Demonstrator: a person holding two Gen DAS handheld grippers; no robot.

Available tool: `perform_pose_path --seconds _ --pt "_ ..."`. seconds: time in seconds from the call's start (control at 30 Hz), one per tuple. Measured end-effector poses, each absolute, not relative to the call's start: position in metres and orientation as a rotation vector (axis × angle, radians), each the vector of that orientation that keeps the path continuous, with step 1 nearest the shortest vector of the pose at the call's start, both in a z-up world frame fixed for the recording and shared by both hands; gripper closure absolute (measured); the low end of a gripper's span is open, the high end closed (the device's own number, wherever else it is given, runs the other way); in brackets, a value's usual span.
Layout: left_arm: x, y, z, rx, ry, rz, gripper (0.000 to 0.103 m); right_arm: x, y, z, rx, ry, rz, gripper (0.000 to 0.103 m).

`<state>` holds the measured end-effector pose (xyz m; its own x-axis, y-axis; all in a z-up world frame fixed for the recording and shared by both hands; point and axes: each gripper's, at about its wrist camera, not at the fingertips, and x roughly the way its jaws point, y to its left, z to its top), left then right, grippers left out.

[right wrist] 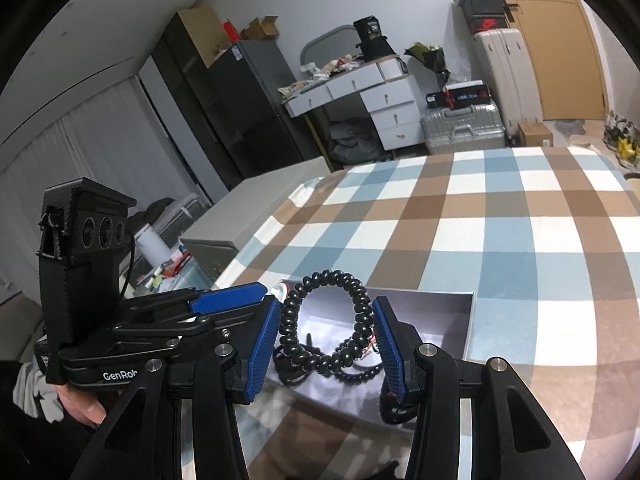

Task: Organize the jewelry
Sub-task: 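Carry the hair tie and badge over the grey box with both tools, then release the hair tie and badge into the box by opening both tools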

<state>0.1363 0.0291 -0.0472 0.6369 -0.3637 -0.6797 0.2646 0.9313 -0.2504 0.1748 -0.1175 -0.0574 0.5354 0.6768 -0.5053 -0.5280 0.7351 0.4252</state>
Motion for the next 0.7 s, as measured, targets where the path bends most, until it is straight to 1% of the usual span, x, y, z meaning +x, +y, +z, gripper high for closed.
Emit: perform_pose_path --seconds 0.43,0.7 --pt "0.150 0.031 -0.063 -0.152 0.855 -0.363 0.065 0.190 -0.117 -0.074 0.238 0.753 0.688 0.056" --pt "0.154 0.035 -0.066 -0.182 0.849 -0.350 0.065 0.191 -0.112 -0.081 0.210 0.769 0.669 0.053"
